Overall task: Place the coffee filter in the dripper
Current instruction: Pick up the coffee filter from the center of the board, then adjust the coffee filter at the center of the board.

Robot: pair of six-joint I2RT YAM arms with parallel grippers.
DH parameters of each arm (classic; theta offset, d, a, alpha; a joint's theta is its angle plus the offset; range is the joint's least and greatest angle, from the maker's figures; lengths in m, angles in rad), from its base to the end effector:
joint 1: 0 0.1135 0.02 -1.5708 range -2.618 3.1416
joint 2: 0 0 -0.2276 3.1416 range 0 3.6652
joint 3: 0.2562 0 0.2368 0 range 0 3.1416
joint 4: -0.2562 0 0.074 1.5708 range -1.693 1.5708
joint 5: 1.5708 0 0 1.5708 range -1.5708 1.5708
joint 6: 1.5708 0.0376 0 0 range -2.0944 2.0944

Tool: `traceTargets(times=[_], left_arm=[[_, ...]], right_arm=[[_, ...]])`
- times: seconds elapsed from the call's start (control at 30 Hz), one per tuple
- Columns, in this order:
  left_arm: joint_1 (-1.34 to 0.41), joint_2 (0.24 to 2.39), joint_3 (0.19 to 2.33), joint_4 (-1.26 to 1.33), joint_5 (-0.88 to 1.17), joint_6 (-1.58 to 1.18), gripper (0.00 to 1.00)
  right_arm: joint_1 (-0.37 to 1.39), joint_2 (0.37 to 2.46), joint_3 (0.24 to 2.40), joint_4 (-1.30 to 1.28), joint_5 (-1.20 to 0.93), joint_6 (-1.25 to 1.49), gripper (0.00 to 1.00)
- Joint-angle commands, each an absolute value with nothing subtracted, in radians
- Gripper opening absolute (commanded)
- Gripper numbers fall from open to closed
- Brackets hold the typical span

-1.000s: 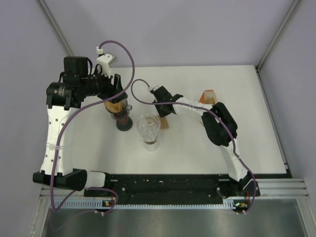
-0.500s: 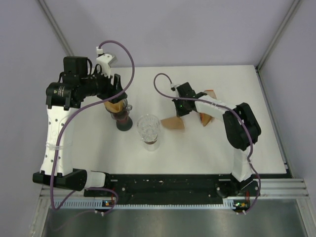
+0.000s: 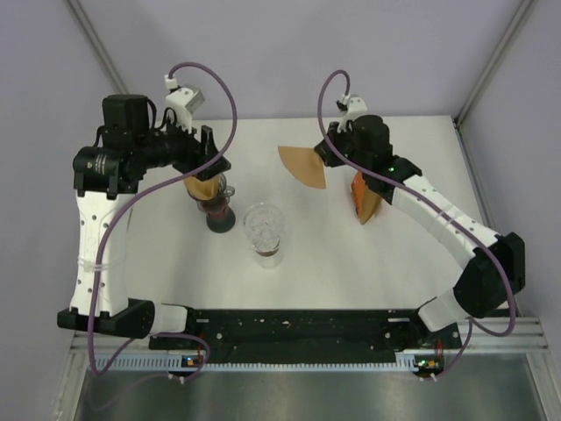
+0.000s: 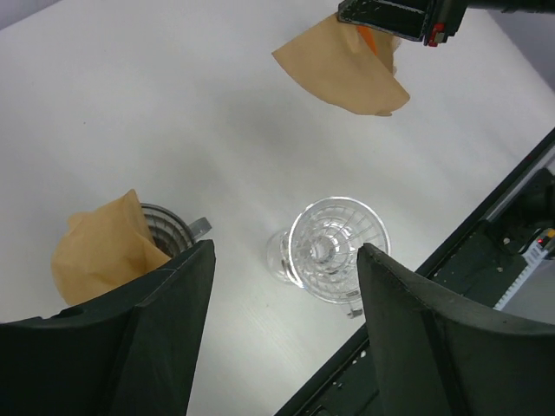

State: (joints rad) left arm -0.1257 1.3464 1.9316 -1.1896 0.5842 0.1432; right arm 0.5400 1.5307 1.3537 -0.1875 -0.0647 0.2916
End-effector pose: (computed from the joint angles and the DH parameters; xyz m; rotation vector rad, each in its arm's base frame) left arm 0.2096 -0.0474 0.4521 0.6097 2.0361 -0.6216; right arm 0.2999 0.1826 0.3199 -0.2896 1.9631 0.6106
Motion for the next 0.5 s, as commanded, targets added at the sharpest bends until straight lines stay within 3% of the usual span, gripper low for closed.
traceTargets(times=[0.0,0.2,0.37,0.47], left_arm=[[-0.121,1.358,2.009,-1.141,0.742,0.086,0.76],[-0.123,1.365,2.034,-1.114,0.839,0.020,0.84],[-0.132,1.356,1.984,-1.007,0.905,-0.077,0.99],[-0.143,1.362,1.960,-0.954,0.930,-0.136,0.99]], right_arm=[[0.546,1.396,1.348,-0.009,-0.005,0.371,0.00],[0.652,1.344,1.423,0.040,0.044,0.316,0.00],[0.728,1.328,1.401,0.179,0.064,0.348,0.00],[0.770,1.356,1.423,0.209,0.077,0.344,0.00]])
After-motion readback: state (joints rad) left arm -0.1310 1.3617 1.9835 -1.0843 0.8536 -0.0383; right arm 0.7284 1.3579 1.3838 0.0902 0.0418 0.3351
